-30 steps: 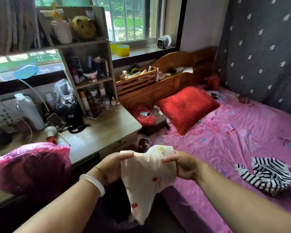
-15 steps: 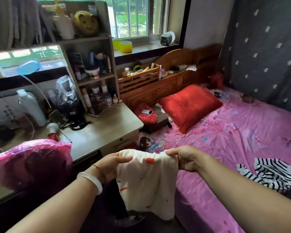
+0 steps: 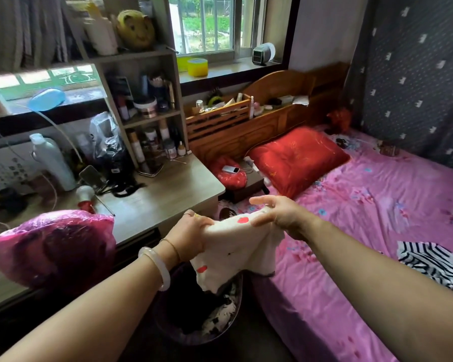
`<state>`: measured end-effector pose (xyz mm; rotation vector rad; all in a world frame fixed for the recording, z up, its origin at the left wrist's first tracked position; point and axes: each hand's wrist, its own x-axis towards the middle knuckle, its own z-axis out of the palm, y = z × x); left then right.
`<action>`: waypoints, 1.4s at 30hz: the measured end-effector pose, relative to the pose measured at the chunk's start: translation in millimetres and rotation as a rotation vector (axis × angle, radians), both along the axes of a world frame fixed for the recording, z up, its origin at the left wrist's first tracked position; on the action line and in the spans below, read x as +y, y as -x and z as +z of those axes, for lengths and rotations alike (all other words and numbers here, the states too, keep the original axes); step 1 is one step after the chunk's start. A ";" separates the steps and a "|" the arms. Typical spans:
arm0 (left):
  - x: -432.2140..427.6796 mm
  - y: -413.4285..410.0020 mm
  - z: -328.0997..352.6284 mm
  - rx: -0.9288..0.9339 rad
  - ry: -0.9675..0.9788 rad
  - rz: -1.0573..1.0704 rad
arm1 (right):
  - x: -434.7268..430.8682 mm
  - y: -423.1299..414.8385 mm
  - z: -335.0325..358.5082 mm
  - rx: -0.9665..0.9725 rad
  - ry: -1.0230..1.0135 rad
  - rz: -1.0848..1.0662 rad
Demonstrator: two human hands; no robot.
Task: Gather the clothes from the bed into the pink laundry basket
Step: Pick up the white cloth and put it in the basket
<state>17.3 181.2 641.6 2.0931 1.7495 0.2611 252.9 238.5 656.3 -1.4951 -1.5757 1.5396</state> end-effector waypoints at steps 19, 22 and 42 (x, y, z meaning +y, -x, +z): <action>7.9 29.1 39.2 -1.375 0.258 0.326 | 13.7 -3.0 69.2 0.669 -0.049 -0.161; -13.9 9.9 4.1 -1.049 0.506 0.358 | -2.9 -10.9 32.4 0.623 0.302 -0.143; 3.0 12.7 -37.5 -0.890 0.330 0.503 | 1.0 -5.9 -46.1 0.142 0.268 -0.193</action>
